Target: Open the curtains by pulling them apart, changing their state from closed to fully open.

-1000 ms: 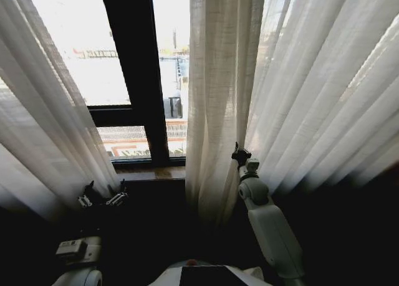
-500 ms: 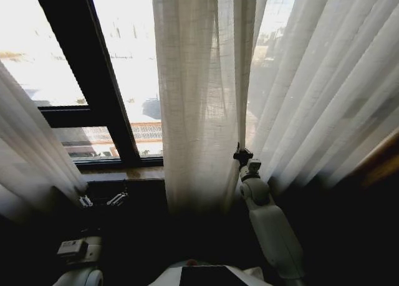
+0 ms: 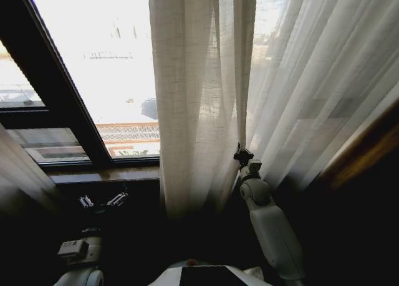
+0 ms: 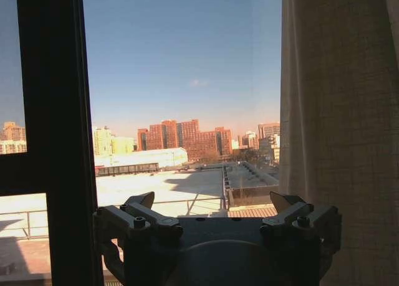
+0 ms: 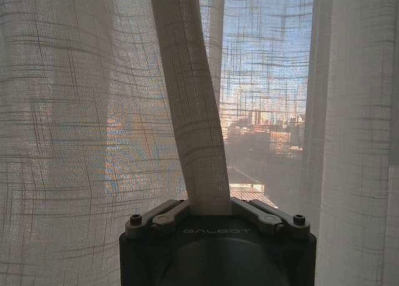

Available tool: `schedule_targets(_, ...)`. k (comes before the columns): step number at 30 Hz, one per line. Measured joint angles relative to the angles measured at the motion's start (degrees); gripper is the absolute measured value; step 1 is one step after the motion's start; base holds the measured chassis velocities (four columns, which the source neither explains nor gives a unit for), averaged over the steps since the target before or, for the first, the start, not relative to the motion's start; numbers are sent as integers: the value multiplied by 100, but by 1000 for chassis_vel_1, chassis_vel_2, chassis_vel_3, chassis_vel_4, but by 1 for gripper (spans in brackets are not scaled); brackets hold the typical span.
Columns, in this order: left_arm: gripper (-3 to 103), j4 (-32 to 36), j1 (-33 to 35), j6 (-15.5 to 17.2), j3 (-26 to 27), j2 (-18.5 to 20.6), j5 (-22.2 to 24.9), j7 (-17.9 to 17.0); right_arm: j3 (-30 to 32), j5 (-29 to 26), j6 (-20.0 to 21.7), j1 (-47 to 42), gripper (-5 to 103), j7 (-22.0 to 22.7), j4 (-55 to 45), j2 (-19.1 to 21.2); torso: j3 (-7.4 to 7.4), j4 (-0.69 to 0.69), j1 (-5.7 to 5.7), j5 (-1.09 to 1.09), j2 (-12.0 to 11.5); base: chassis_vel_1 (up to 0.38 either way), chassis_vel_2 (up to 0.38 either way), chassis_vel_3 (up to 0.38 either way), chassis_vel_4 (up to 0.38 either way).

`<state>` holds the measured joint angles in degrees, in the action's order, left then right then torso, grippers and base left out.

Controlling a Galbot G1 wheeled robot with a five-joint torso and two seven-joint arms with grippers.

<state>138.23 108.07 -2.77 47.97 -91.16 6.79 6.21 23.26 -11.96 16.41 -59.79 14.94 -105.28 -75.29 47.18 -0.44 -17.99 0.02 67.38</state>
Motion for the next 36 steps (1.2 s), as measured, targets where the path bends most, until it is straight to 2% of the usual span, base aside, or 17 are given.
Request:
schedule_targets(28,100,-14,-8,-19,-11,0,-5,-2,47,26,-32,-122,0,-2,-103,23,0,0,0,-2,0,-350,-361,351,359)
schedule_targets(36,100,-14,-8,-19,-16,-2,-5,1,79,29,-40,-123,0,40,-83,25,1,-1,0,4,-1,-177,-170,193,144)
